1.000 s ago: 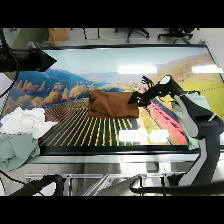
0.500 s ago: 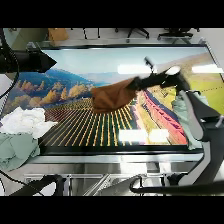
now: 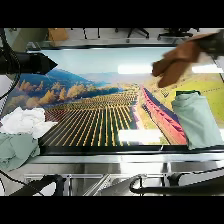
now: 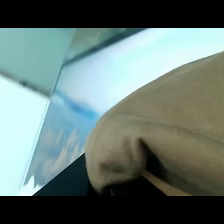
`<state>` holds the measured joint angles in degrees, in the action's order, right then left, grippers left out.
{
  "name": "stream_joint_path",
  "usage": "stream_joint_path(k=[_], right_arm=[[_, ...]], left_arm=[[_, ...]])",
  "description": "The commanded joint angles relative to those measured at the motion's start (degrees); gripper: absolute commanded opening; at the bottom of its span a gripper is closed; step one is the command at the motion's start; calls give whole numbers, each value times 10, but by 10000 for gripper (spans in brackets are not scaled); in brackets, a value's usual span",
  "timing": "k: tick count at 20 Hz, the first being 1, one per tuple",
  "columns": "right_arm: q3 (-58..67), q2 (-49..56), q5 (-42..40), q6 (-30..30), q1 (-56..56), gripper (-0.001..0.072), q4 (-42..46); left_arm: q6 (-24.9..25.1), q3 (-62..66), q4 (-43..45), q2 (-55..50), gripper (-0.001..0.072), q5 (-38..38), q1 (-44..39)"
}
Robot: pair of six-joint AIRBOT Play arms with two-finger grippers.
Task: Fold the shirts.
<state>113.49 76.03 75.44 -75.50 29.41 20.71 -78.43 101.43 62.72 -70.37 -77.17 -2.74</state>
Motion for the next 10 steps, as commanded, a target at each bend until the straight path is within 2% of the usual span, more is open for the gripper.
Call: stream_joint_path(k=[1, 3, 8, 10], right_arm=[[5, -25, 56, -57, 132, 19, 14], [4, -40, 123, -99, 169, 19, 100], [-57, -125, 257, -213, 177, 18, 437], [-95, -156, 290, -216, 184, 19, 532]], left_arm=[[0, 0, 0, 0, 15, -5, 0], [0, -1, 0, 0, 15, -5, 0], [0, -1, 0, 0, 15, -5, 0], [6, -1, 1, 0, 15, -5, -2]])
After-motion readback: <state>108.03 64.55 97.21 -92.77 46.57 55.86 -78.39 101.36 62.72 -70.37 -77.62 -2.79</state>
